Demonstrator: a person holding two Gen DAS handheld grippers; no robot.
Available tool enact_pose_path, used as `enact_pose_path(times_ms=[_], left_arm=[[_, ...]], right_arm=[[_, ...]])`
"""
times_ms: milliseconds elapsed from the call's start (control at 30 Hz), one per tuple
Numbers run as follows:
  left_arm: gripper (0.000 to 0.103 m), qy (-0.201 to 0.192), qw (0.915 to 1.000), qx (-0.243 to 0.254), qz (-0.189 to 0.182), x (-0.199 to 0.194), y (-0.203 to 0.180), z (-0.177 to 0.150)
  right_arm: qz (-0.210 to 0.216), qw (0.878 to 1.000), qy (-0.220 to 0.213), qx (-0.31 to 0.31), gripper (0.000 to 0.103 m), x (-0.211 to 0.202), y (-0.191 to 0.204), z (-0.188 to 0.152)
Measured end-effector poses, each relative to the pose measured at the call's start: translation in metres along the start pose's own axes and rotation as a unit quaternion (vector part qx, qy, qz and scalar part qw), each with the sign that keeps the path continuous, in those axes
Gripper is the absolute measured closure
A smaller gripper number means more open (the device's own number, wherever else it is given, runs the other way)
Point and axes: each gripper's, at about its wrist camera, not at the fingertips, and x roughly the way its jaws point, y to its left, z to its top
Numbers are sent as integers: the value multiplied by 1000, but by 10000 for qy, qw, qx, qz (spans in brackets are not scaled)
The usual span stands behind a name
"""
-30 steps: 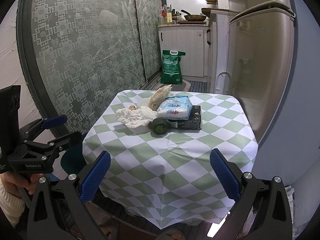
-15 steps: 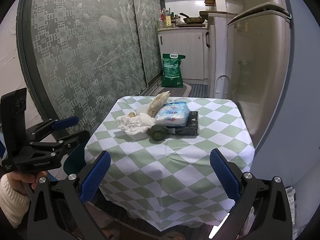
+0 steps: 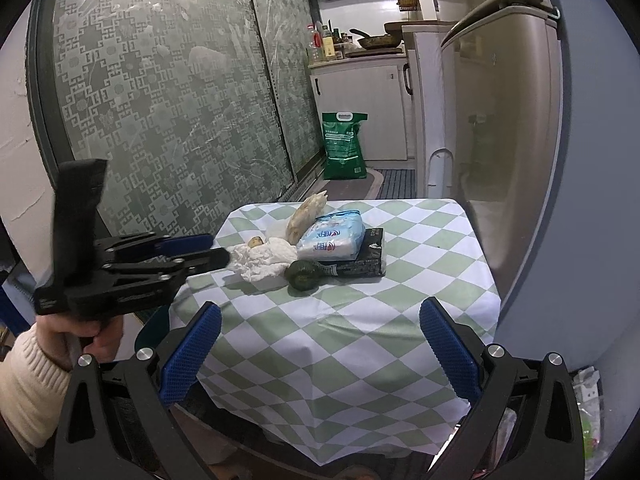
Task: Collect trash
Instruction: 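Grasp the crumpled white tissue with the left gripper while the right gripper approaches the green lime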
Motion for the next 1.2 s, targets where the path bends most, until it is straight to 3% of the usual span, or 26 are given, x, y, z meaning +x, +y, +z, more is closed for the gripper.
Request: enact_pose_path(times_ms=[300,467,600,667,900,967,1200], left_arm=[[70,320,9988,-238,-292,19,14,-1],[80,414,9969,-408,-535,26,19,-6],[91,403,9968,-322,-604,24,14,-7],[93,355,9969,-329,-614,22,14,-8],[95,56,9963,-344,-791,-4,14,-12],[95,-33,9957,-371,-853,-13,16,-14],[95,-442,9949,-495,-758,-41,29,-22]], right_arm=[[76,9999,112,26,5,12,-2,1],[11,9994,345,-87,24,27,4,-3],[4,9989,430,-183,31,35,10,-5],[-20,9986,464,-238,38,38,13,-4],[-84,9978,539,-387,40,51,20,0],[-133,9972,577,-449,47,57,23,1],[-303,9959,600,-598,52,74,29,6]])
